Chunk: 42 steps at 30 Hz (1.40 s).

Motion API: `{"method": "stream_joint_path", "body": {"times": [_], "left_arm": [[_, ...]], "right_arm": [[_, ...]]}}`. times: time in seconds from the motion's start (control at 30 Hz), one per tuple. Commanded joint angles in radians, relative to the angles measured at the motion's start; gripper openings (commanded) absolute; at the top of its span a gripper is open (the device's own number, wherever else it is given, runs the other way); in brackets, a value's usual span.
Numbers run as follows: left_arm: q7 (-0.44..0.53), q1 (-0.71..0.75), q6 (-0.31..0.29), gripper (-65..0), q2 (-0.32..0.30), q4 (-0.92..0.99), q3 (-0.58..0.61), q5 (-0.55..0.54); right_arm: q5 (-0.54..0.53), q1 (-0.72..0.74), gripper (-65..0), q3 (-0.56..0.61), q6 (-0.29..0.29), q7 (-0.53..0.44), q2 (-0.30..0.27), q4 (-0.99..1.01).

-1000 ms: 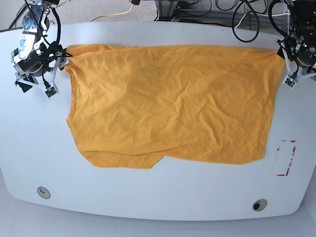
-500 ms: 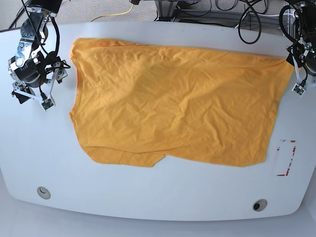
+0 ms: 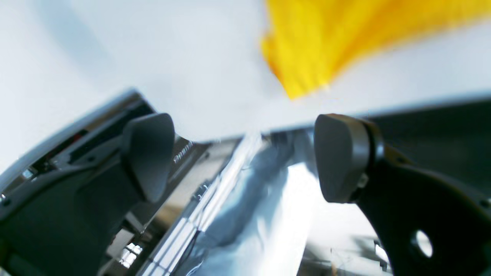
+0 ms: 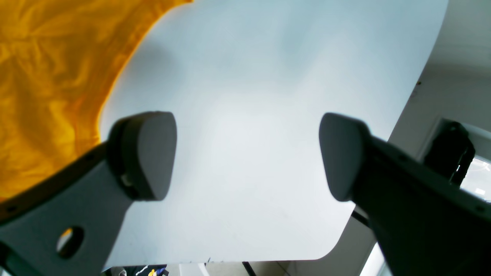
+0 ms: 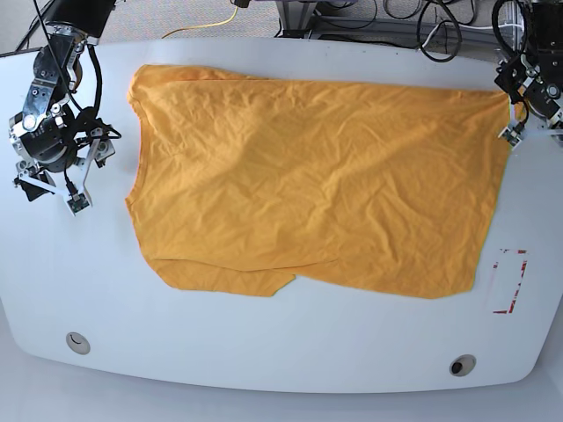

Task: Layout the t-shirt on the table in an organized manner, then fold the t-shirt properly
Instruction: 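Open both grippers and release the shirt edge, then lower both grippers onto the shirt fabric and pinch it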

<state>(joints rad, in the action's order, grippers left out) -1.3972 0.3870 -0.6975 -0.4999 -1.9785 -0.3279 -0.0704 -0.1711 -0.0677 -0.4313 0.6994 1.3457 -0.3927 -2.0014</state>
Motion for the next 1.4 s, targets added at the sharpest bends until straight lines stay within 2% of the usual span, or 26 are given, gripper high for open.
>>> {"method": "stream_joint_path", "body": {"times": [0.0,0.13,0.27,0.43,0.67,0.83,0.97,1.03,1.13,1.27,1.37], "left_arm": [[0.001,-0.012,-0.001,-11.4,-0.015,-0.015,-0.020,0.011],[0.001,-0.049,-0.001,-11.4,-0.012,-0.017,-0.079,0.008],[0.001,-0.165,-0.001,-11.4,0.017,-0.015,-0.095,-0.002],[0.009,-0.316,-0.001,-11.5,0.025,-0.012,-0.093,-0.006],[0.034,-0.544,-0.001,-11.5,0.132,-0.003,-0.090,0.016],[0.147,-0.652,-0.001,-11.5,0.201,0.041,-0.053,0.053],[0.247,-0.662,0.068,-13.5,0.226,0.090,0.014,0.086],[0.307,-0.662,0.100,-19.6,0.229,0.135,0.054,0.099],[0.381,-0.662,0.126,-31.2,0.229,0.192,0.089,0.103],[0.471,-0.662,0.163,-46.9,0.246,0.273,0.095,0.103],[0.490,-0.662,0.200,-55.8,0.255,0.322,0.094,0.103]], "right_arm": [[0.000,0.012,-9.5,-0.004,-0.001,-0.012,-0.009,-0.014],[0.000,0.016,-9.5,-0.004,-0.001,-0.012,0.015,-0.014],[0.000,0.047,-9.5,-0.004,-0.001,-0.012,0.022,-0.011],[0.005,0.105,-9.5,-0.004,-0.001,-0.012,0.054,-0.006],[0.008,0.245,-9.5,0.030,-0.001,-0.015,0.088,0.066],[0.009,0.339,-9.5,0.067,-0.001,-0.048,0.116,0.181],[0.009,0.383,-9.8,0.067,-0.001,-0.122,0.137,0.271],[0.009,0.405,-12.5,0.073,-0.001,-0.150,0.139,0.333],[0.009,0.432,-21.7,0.090,-0.001,-0.176,0.143,0.408],[0.009,0.438,-42.2,0.107,-0.001,-0.232,0.143,0.475],[0.009,0.438,-55.2,0.108,-0.001,-0.268,0.143,0.505]]}}
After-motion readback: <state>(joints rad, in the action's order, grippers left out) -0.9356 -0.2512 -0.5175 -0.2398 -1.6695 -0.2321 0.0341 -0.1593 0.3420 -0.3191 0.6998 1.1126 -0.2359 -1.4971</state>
